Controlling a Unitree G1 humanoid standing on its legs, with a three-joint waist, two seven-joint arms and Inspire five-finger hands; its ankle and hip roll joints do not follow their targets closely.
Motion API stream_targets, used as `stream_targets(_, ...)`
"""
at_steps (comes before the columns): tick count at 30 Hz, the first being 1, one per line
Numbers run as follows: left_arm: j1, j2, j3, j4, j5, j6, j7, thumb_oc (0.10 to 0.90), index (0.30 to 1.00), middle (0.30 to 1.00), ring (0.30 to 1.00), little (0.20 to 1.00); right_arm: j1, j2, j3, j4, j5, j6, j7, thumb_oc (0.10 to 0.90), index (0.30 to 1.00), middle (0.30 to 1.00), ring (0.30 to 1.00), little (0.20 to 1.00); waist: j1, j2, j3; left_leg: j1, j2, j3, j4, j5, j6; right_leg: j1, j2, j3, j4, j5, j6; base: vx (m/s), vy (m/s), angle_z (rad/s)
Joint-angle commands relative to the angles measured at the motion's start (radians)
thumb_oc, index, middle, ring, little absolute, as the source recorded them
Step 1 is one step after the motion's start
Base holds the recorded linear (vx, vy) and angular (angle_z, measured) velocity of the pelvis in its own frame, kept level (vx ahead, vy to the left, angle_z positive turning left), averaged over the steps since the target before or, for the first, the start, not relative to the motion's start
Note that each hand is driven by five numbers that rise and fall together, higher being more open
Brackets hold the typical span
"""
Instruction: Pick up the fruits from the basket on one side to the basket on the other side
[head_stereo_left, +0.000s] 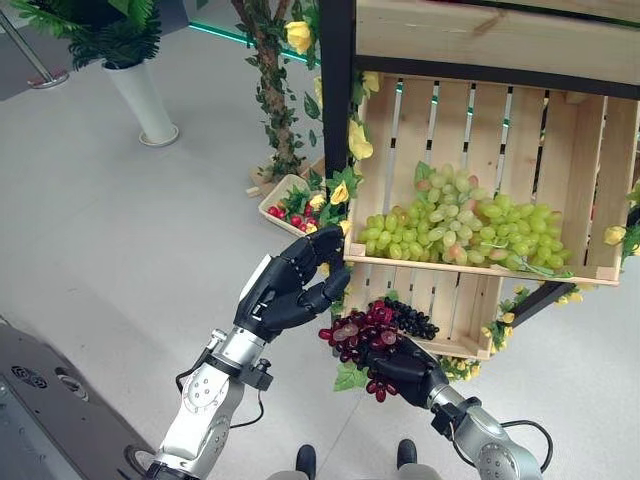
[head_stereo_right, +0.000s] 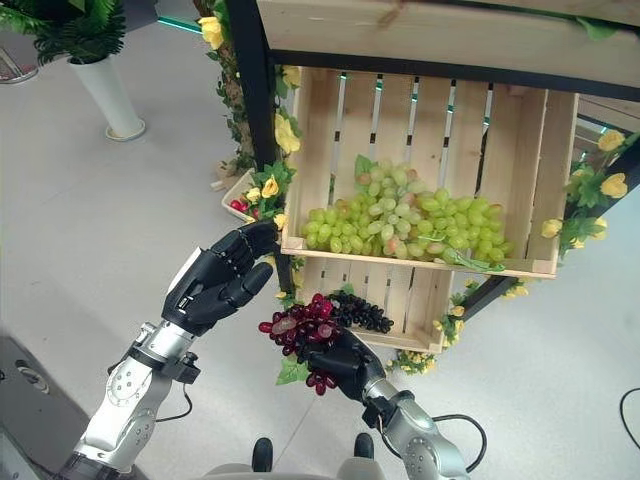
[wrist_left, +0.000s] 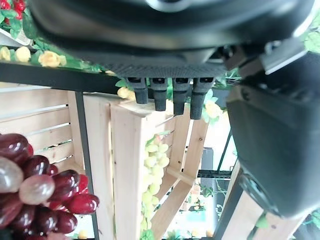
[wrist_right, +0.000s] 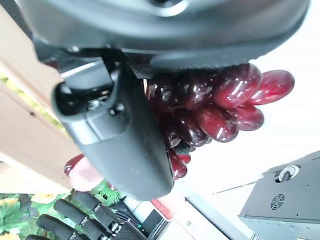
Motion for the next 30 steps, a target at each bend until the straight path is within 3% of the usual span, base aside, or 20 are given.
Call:
stream_targets(1, -0.117, -0.02, 0.004, -0.081, -0.024, -0.063, -0.022, 0.8, 0.9, 0.9, 0.9, 0.9, -0.084, 0.035, -0.022, -0.079, 0.072, -0.132, 0.003, 0.4, 0.3, 0.3, 0.3, 0.3, 0.016, 0.021, -0.025, 0.066, -0.062, 0.036, 0.073, -0.178, 0.014, -0.167, -0.028, -0.022, 0.027, 0.173, 0.034, -0.16, 0.261, 0.03)
stream_targets(3, -0.114, -0.019, 0.008, -0.085, -0.038, -0.054, -0.039, 0.8, 0.9, 0.9, 0.9, 0.9, -0.079, 0.031, -0.024, -0.087, 0.064, -0.136, 0.012, 0.4, 0.3, 0.3, 0.3, 0.3, 0.017, 0.027, -0.018, 0.071, -0.062, 0.039, 0.065, -0.171, 0.013, -0.189, -0.049, -0.022, 0.027, 0.209, 0.043, -0.15, 0.196, -0.03)
stream_targets(6, -0.102, -0.006, 0.012, -0.082, -0.035, -0.04, -0.023, 0.8, 0.9, 0.9, 0.9, 0.9, -0.079, 0.019, -0.02, -0.092, 0.071, -0.132, -0.003, 0.4, 0.3, 0.3, 0.3, 0.3, 0.03, 0.03, -0.016, 0.071, -0.063, 0.063, 0.048, -0.157, 0.025, -0.197, -0.053, -0.058, 0.157, 0.209, 0.046, -0.18, 0.124, -0.35)
stream_targets(8, -0.092, -0.003, 0.024, -0.084, -0.055, -0.029, -0.002, 0.8, 0.9, 0.9, 0.9, 0.9, -0.084, 0.011, -0.017, -0.091, 0.054, -0.12, 0.011, 0.4, 0.3, 0.3, 0.3, 0.3, 0.04, 0.036, -0.022, 0.067, -0.062, 0.081, 0.032, -0.146, 0.032, -0.191, -0.046, -0.084, 0.249, 0.183, 0.04, -0.17, 0.061, -0.54)
stream_targets(9, -0.079, -0.007, 0.026, -0.077, -0.05, -0.033, 0.02, 0.8, 0.9, 0.9, 0.9, 0.9, -0.088, -0.001, -0.012, -0.093, 0.043, -0.105, 0.011, 0.4, 0.3, 0.3, 0.3, 0.3, 0.043, 0.045, -0.026, 0.064, -0.052, 0.092, 0.018, -0.134, 0.04, -0.173, -0.025, -0.091, 0.341, 0.115, 0.022, -0.12, 0.024, -0.52)
stream_targets(11, -0.07, -0.011, 0.022, -0.075, -0.048, -0.037, 0.041, 0.8, 0.9, 0.9, 0.9, 0.9, -0.091, -0.005, -0.007, -0.094, 0.039, -0.097, 0.011, 0.4, 0.3, 0.3, 0.3, 0.3, 0.046, 0.047, -0.032, 0.054, -0.045, 0.098, 0.017, -0.13, 0.042, -0.162, -0.015, -0.094, 0.355, 0.082, 0.01, -0.1, -0.028, -0.38)
stream_targets(13, -0.063, -0.015, 0.02, -0.07, -0.038, -0.042, 0.063, 0.8, 0.9, 0.9, 0.9, 0.9, -0.091, -0.008, 0.004, -0.086, 0.027, -0.1, 0.014, 0.4, 0.3, 0.3, 0.3, 0.3, 0.055, 0.04, -0.038, 0.05, -0.035, 0.108, 0.015, -0.129, 0.042, -0.123, -0.016, -0.108, 0.332, 0.058, 0.002, -0.07, -0.143, -0.09)
stream_targets(17, -0.057, -0.03, 0.013, -0.048, -0.02, -0.059, 0.106, 0.8, 0.9, 0.9, 0.9, 0.9, -0.088, 0.0, 0.029, -0.058, -0.017, -0.095, 0.043, 0.4, 0.3, 0.3, 0.3, 0.3, 0.067, 0.013, -0.066, 0.047, -0.015, 0.121, 0.014, -0.126, 0.021, -0.019, -0.015, -0.125, 0.161, 0.026, 0.009, -0.01, -0.229, -0.17)
stream_targets(21, -0.046, -0.044, 0.029, -0.052, -0.036, -0.05, 0.15, 0.8, 0.9, 0.9, 0.9, 0.9, -0.09, -0.022, 0.038, -0.048, -0.066, -0.079, 0.072, 0.4, 0.3, 0.3, 0.3, 0.3, 0.069, 0.001, -0.082, 0.055, 0.007, 0.12, -0.003, -0.117, 0.004, 0.021, 0.031, -0.119, 0.061, 0.0, 0.011, 0.03, -0.231, -0.44)
stream_targets(27, -0.024, -0.053, 0.071, -0.061, -0.041, -0.084, 0.209, 0.8, 0.9, 0.9, 0.9, 0.9, -0.092, -0.091, 0.021, -0.034, -0.132, -0.071, 0.139, 0.4, 0.3, 0.3, 0.3, 0.3, 0.069, -0.017, -0.07, 0.052, 0.043, 0.132, 0.007, -0.106, -0.016, 0.028, 0.088, -0.107, 0.031, -0.025, -0.017, 0.03, -0.254, -0.02)
stream_targets(30, -0.026, -0.047, 0.103, -0.078, -0.024, -0.1, 0.248, 0.8, 0.9, 0.9, 0.9, 0.9, -0.101, -0.127, 0.004, -0.029, -0.15, -0.102, 0.132, 0.4, 0.3, 0.3, 0.3, 0.3, 0.08, -0.028, -0.051, 0.037, 0.06, 0.128, 0.003, -0.092, -0.031, 0.024, 0.109, -0.125, 0.04, -0.042, -0.032, -0.03, -0.195, 0.05)
